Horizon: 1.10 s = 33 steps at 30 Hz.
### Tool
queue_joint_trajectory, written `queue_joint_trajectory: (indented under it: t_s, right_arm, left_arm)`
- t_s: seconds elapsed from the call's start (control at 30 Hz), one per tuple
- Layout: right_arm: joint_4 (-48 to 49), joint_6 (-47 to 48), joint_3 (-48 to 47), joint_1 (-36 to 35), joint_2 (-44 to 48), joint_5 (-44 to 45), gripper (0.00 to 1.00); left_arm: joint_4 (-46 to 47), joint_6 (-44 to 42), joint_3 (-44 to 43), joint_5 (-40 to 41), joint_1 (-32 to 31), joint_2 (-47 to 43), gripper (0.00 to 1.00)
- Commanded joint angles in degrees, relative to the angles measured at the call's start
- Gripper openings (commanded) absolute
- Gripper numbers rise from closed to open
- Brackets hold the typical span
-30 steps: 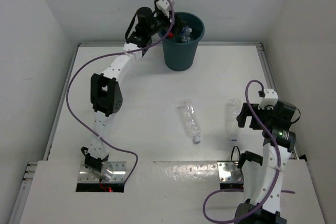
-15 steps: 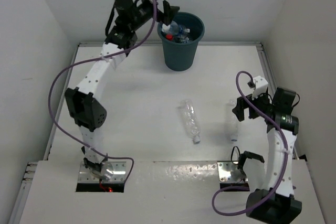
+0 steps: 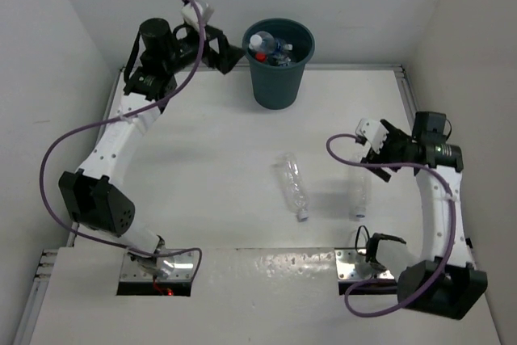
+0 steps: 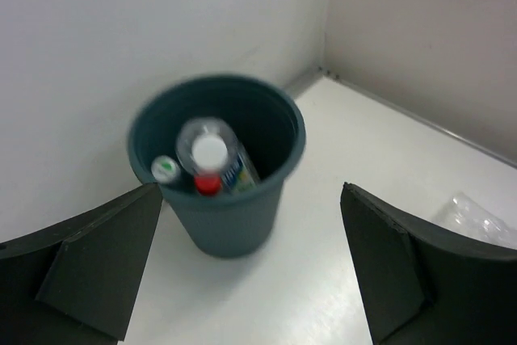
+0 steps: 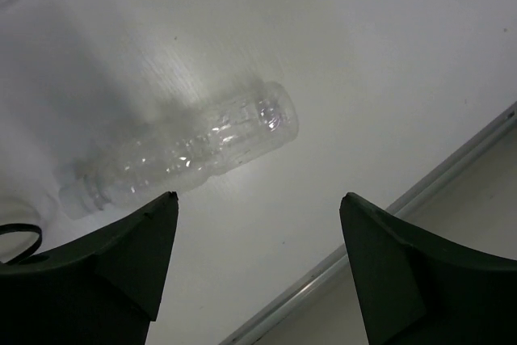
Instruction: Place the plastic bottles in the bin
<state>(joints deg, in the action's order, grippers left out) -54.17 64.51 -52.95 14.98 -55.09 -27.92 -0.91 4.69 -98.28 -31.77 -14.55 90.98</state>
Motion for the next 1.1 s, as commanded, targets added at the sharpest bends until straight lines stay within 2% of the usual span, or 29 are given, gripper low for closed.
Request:
queue_joint_trajectory:
  t_s: [0.0,0.07,0.1,0.13,0.17,0.23,0.27,0.3,0.47,0.53,0.7,0.77,1.07]
  right_arm:
    - [-3.8,-2.1,-5.3,-2.1,-5.5,1.2,0.8]
    - [-1.1,-0.5,-2.5,-2.2,-4.2,0.1,0.82]
    - [6.4,0.4,3.8,-4.0,-1.8,1.8,0.82]
    - [9.1,0.4,5.7,-5.0,-1.5,3.1,0.82]
    - [13.1,-3.0,7.0,-5.9,-2.2,5.9,0.82]
    - [13.6,-7.4,5.1,-8.4,-4.8,9.4,0.8]
    - [10.9,-9.6,1.2,-8.7,-10.8,10.5,0.8]
    - [9.5,-17.9,-3.2,-8.6,-12.9,11.4,0.8]
    - [-3.2,-45.1,-19.8,-6.9,-29.2,14.0,0.8]
    - [-10.4,-50.5,-25.6,-7.8,-33.5,15.3,0.8]
    - [-21.0,-57.3,-33.9,-9.4,-45.5,19.5,0.8]
    - [-23.8,-58.6,-36.8,-8.4,-50.3,20.1,0.83]
    - [-21.0,-63.6,-38.8,-7.5,-58.7,27.7,0.89]
  left_arm:
    - [1.1,2.8,7.8,-2.3,1.1,-7.4,1.0]
    - [2.9,3.7,12.7,-2.3,2.5,-9.2,1.0]
    - [2.9,4.5,13.3,-2.3,2.5,-9.9,1.0]
    - [2.1,4.5,13.3,-2.3,3.2,-9.9,1.0]
    - [2.1,5.1,13.3,-2.9,3.7,-9.9,1.0]
    - [1.5,5.7,13.3,-3.5,4.3,-9.9,1.0]
    - [1.5,5.7,13.3,-3.5,4.4,-9.9,1.0]
    - [1.5,5.7,13.3,-3.5,5.0,-9.9,1.0]
    - [1.5,7.4,15.0,-3.5,5.5,-9.9,1.0]
    - [2.0,8.1,15.6,-3.5,6.0,-9.9,1.0]
    - [2.7,9.2,16.7,-2.8,6.5,-9.9,1.0]
    - [2.7,9.2,17.3,-2.2,6.5,-9.9,1.0]
    - [3.2,10.3,18.5,0.3,8.1,-10.4,1.0]
